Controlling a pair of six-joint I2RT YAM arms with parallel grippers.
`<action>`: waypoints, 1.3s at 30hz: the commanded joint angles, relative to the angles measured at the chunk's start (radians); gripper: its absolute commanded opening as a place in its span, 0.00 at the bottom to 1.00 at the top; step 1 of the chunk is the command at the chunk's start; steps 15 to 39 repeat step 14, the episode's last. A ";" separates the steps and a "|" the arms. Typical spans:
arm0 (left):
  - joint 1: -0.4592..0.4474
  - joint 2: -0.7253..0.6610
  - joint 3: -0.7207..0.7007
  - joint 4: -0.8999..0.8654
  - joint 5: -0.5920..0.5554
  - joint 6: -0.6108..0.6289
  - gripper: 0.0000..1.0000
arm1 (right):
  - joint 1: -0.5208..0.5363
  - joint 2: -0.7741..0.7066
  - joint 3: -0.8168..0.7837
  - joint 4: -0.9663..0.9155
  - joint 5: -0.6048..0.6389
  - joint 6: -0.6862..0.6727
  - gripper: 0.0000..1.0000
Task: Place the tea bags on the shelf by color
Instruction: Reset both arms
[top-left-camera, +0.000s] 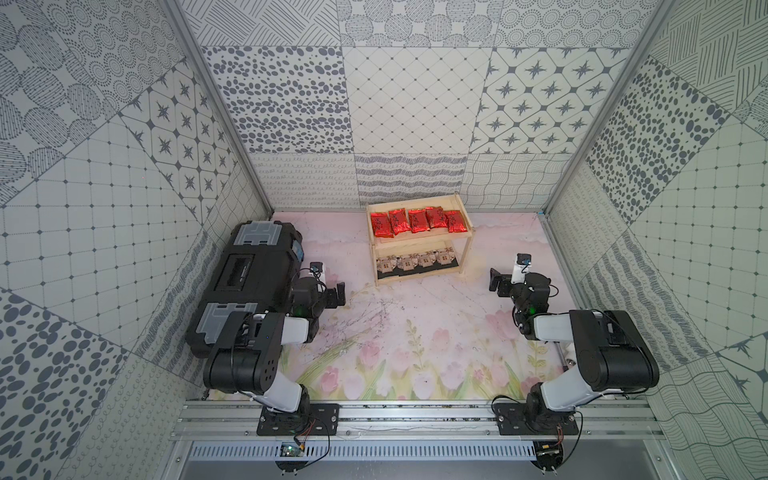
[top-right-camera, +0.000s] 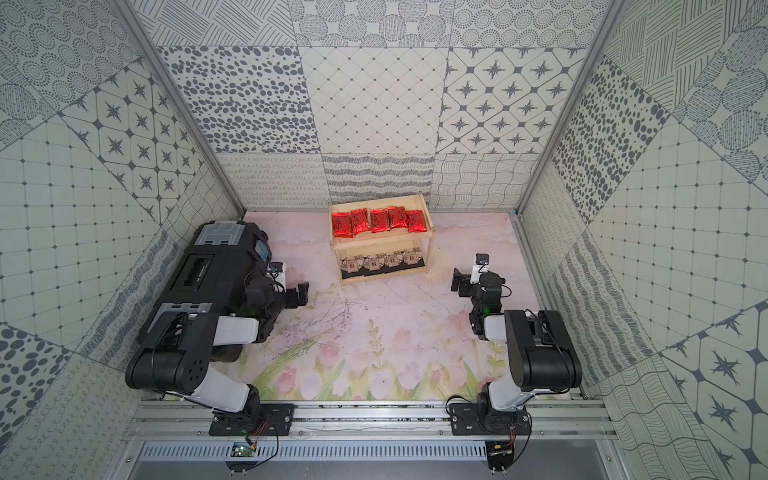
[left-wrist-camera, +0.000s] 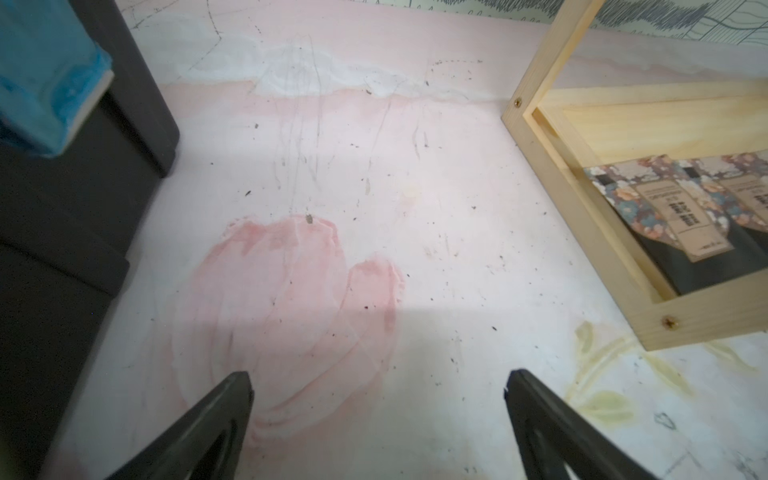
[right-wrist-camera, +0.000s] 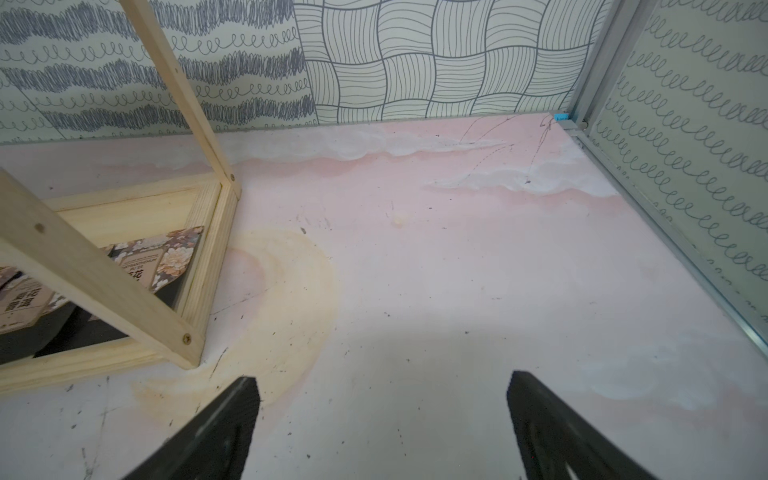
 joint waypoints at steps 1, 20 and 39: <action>0.007 0.002 0.012 0.080 0.043 0.004 1.00 | 0.007 0.000 0.012 0.020 -0.027 -0.009 0.98; 0.007 0.003 0.006 0.092 0.042 0.004 1.00 | 0.025 0.002 0.011 0.020 0.001 -0.021 0.98; 0.007 0.003 0.006 0.092 0.042 0.004 1.00 | 0.025 0.002 0.011 0.020 0.001 -0.021 0.98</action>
